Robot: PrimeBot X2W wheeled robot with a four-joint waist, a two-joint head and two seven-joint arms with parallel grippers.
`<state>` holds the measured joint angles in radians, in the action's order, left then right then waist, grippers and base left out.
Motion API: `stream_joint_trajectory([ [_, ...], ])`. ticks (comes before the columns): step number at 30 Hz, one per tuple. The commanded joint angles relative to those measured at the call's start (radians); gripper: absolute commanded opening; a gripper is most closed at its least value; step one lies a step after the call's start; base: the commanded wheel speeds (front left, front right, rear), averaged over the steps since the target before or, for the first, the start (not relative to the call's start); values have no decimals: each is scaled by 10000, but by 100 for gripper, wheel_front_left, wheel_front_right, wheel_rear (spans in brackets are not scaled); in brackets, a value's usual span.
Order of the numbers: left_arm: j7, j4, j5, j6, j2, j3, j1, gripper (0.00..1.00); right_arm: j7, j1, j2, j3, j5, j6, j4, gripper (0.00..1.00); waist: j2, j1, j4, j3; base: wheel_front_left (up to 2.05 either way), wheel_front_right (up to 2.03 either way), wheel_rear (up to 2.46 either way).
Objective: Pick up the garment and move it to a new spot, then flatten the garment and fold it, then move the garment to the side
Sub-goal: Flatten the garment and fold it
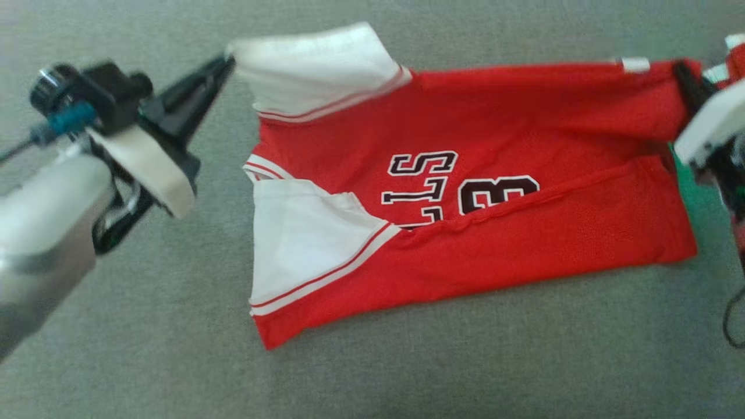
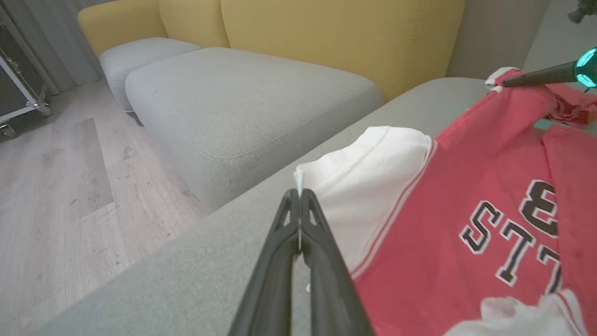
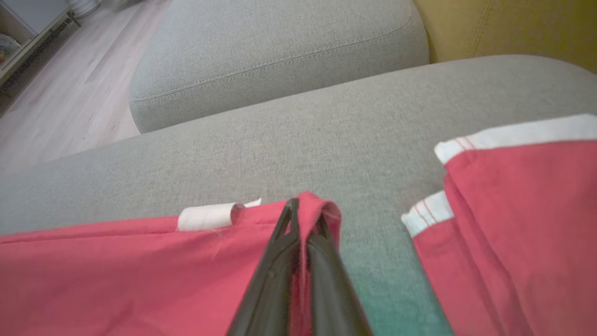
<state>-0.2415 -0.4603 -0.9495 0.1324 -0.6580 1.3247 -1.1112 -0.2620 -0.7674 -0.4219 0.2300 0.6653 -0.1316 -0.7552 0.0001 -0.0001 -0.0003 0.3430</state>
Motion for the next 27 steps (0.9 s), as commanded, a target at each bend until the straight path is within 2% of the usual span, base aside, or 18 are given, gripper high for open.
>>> stream_joint_trajectory([
  [1,-158,251,156,-17,-549,-445,-77,0,185,380,-299,-104,126,9,516,0,-1,1,209,-250,0,0,0],
  [5,-196,926,409,-29,-834,-723,957,0,413,1749,-443,-520,264,9,1406,0,-1,1,413,-693,0,0,0],
  [13,-200,2119,661,-335,-1141,-1336,2757,0,265,3719,-394,-1125,-77,9,2917,0,-1,1,547,-1182,0,0,0],
  [22,-201,2716,811,-713,-952,-1793,4746,0,-330,5515,268,-2076,-1039,9,4462,0,-1,1,436,-1357,0,0,0],
  [23,-201,2715,855,-749,-878,-1869,4919,0,-352,5589,384,-2186,-1163,9,4520,13,-1,1,421,-1365,0,0,0],
  [24,-202,2694,901,-801,-778,-1999,5082,0,-338,5642,500,-2318,-1272,9,4545,44,-1,1,414,-1372,0,0,0],
  [25,-202,2659,919,-838,-647,-2156,5267,15,-302,5691,610,-2438,-1377,9,4560,91,-1,1,410,-1392,0,0,0],
  [26,-202,2624,939,-865,-494,-2312,5465,42,-199,5741,717,-2598,-1513,9,4569,100,-1,1,411,-1428,0,0,0],
  [27,-202,2576,968,-955,-323,-2517,5673,100,-43,5793,838,-2776,-1650,9,4588,100,-1,1,411,-1472,0,0,0],
])
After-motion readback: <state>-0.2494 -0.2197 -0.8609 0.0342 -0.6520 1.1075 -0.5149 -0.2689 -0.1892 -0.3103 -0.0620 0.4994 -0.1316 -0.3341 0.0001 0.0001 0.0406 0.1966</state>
